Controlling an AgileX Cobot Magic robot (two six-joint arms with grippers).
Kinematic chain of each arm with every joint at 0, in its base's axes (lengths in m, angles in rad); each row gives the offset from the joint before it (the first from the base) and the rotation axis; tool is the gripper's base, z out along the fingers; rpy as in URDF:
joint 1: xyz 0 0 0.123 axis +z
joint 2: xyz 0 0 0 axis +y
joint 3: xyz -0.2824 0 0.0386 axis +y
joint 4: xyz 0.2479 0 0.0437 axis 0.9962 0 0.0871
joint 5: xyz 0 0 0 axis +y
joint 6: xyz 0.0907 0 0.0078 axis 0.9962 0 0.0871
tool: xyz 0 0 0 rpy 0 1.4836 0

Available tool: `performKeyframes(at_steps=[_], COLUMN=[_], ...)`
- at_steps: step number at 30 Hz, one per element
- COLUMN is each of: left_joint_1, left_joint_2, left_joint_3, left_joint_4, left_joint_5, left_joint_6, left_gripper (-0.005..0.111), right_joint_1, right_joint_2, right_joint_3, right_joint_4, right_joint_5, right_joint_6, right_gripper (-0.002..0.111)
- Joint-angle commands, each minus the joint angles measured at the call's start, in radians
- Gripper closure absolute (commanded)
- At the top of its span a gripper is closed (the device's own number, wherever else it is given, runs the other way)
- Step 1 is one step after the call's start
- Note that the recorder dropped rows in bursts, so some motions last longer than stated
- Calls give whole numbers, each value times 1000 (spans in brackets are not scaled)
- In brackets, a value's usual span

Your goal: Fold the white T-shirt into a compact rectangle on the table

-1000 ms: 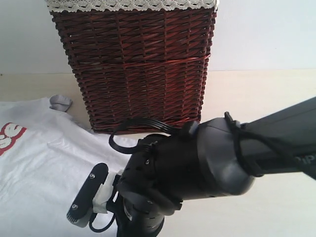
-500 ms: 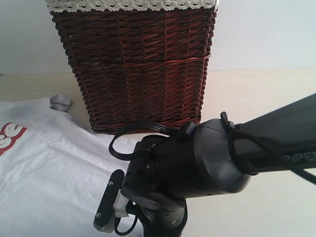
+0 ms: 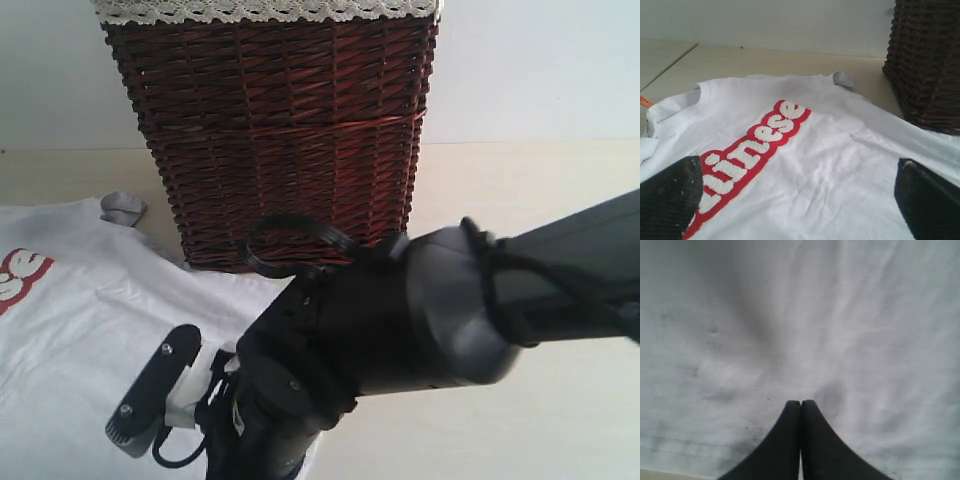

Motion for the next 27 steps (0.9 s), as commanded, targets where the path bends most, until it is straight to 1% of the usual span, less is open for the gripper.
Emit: performKeyframes(at_steps=[1,6,11,13,15,19,21,24,25,27], left_joint_1=[-6,-6,-6,-6,-6,-6,-6,-6,-6,-6], left_joint_2=[-5,-5,-5,-5,-5,-5,-5,-5,-5,-5], left_joint_3=[-1,-1,-1,-1,-1,-1,-1,-1,-1,-1], left_joint_4=[-5,-5,-5,-5,-5,-5,-5,-5,-5,-5], left_joint_5=[-5,-5,-5,-5,-5,-5,-5,-5,-5,-5], left_joint_6=[4,4,4,4,4,4,4,4,4,4], left_gripper=[2,2,2,2,2,2,2,2,2,2], right_joint_1=[-4,-4,-4,-4,-4,-4,-4,-4,-4,-4], right_joint_2=[52,70,71,71,71,69,67,55,51,34], right_joint_3=[-13,-7,33,42,42,42,42,42,42,38], right_joint_4=[83,14,-35,-69,-127,-200,-256,-429,-510,-550], right_joint_5=[40,188,229,250,274,358,421,487,488,467], right_joint_6=[-93,-94,-63,-61,-18,14,5,42,106,146], right_gripper=[108,108,108,108,108,108,108,108,108,108])
